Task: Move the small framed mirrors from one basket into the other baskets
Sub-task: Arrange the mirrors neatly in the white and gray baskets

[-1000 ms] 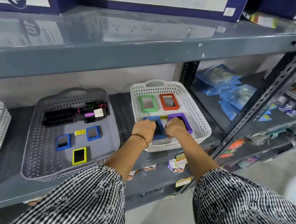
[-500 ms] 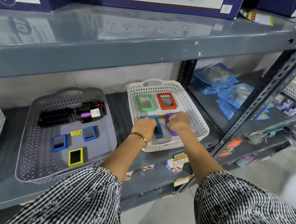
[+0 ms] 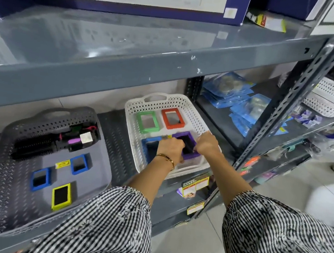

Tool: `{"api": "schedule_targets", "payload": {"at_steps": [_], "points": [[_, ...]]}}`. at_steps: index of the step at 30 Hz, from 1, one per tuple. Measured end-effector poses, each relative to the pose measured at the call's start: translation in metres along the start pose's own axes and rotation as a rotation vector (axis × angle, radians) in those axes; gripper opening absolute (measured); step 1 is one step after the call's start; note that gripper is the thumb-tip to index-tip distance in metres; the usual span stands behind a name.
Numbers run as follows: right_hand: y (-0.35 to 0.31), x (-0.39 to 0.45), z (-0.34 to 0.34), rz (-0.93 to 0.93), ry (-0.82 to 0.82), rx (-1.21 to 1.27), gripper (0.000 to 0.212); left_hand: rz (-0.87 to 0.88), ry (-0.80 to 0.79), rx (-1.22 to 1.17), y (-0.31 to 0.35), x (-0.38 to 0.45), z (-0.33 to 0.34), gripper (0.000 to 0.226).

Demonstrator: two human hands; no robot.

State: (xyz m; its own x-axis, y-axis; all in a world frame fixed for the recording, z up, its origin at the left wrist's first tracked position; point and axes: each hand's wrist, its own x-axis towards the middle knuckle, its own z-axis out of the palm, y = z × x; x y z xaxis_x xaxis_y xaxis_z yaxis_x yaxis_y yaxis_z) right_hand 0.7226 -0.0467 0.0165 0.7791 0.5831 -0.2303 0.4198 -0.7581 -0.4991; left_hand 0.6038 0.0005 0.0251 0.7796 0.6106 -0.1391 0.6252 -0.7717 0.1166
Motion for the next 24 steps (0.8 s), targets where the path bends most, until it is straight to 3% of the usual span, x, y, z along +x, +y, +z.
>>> {"api": "schedule_targets", "payload": {"at_steps": [12,18,22,24], "points": [[-0.001,-0.004,-0.001,-0.005,-0.021,-0.029,0.01,0.018,0.019,0.068,0.003,0.002,0.004,0.024],[-0.009,-0.012,-0.01,-0.065,0.007,-0.157,0.009,-0.007,0.058,-0.003,0.002,-0.003,-0.005,0.04],[-0.041,-0.032,-0.018,-0.315,0.196,-0.211,0.021,-0.085,0.274,-0.142,-0.015,-0.026,-0.034,0.04],[-0.065,-0.053,-0.013,-0.519,0.208,-0.09,0.022,-0.15,0.422,-0.186,-0.037,-0.05,-0.046,0.042]]}}
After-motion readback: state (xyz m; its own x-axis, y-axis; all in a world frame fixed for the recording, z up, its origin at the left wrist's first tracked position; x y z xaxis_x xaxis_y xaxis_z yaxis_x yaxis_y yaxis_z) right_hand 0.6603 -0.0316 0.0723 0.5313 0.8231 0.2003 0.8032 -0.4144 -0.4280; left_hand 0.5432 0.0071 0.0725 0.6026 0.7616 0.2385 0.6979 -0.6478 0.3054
